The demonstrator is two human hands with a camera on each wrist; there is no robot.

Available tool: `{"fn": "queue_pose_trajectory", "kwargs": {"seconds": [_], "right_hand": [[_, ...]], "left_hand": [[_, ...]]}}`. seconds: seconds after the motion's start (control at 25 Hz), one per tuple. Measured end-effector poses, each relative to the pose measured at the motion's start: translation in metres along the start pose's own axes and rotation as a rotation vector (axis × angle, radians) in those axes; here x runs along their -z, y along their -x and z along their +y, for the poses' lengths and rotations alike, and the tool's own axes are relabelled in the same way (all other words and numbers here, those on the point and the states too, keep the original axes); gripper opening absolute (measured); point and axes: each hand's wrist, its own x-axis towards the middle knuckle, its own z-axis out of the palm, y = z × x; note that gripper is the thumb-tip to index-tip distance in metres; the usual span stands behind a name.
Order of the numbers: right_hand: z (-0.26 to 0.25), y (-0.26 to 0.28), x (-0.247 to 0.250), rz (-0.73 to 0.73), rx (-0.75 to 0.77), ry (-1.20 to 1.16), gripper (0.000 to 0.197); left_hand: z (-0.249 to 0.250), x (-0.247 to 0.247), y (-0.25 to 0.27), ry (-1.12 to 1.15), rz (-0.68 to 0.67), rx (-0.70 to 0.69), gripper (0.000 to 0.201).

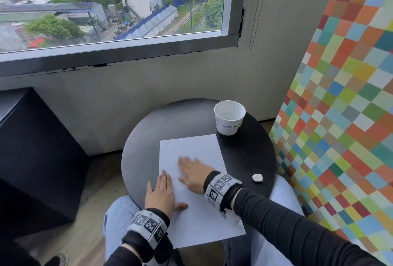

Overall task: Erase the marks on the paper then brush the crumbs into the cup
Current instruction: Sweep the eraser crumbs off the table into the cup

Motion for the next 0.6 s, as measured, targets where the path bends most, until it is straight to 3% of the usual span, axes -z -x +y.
{"fn": "queue_pose_trajectory", "kwargs": {"seconds": [0.08, 0.2, 0.24, 0.36, 0.4, 0.52, 0.56, 0.6], "right_hand": [[-0.002, 0.007, 0.001, -0.059, 0.103, -0.01, 0.063], [0.023, 0.001, 0.014, 0.084, -0.152, 0.018, 0.068], [0.018, 0.002, 0.017, 0.098, -0.128, 0.018, 0.068], [-0.01, 0.003, -0.003, -0.005, 0.166, 0.022, 0.065], [-0.008, 0.004, -0.007, -0.026, 0.144, 0.0, 0.067], [0.026, 0.002, 0.005, 0.086, -0.324, -0.054, 0.08], [0.029, 0.004, 0.009, 0.074, -0.419, -0.035, 0.083], [0.027, 0.007, 0.013, 0.077, -0.388, -0.025, 0.084]], "left_hand": [[0.0, -0.001, 0.0, -0.006, -0.003, 0.015, 0.107], [0.001, -0.002, 0.0, 0.016, -0.02, 0.065, 0.106], [0.002, -0.002, 0.001, 0.008, -0.027, 0.073, 0.107], [0.005, -0.001, 0.0, -0.06, -0.015, 0.086, 0.11], [0.004, -0.001, -0.001, -0.064, -0.012, 0.088, 0.111], [0.004, -0.001, -0.001, -0.055, -0.005, 0.092, 0.111], [0.004, -0.002, -0.001, -0.053, -0.007, 0.097, 0.111], [0.004, -0.001, -0.002, -0.058, -0.006, 0.097, 0.111]]}}
